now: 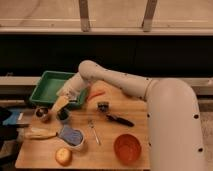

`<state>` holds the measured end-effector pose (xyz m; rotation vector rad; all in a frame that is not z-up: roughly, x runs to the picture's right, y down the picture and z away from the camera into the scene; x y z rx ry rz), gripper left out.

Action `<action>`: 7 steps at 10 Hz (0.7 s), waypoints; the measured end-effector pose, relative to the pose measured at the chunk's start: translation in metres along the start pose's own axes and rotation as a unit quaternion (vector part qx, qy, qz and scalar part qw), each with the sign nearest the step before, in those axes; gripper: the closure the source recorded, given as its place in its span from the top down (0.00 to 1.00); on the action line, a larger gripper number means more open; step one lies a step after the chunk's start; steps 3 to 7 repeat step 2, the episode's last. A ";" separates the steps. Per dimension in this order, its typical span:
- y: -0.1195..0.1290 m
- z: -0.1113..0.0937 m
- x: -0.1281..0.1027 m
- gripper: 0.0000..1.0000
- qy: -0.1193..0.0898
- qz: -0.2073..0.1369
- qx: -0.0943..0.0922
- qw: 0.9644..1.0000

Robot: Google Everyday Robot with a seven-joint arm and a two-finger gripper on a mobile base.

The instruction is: Place eraser in plastic cup

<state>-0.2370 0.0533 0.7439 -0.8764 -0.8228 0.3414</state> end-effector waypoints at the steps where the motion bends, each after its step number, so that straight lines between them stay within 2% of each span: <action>1: 0.000 -0.007 -0.005 0.71 0.000 -0.004 0.009 1.000; 2: 0.000 -0.014 -0.008 0.71 0.001 -0.007 0.020 1.000; 7: 0.000 -0.014 -0.008 0.71 0.001 -0.007 0.020 1.000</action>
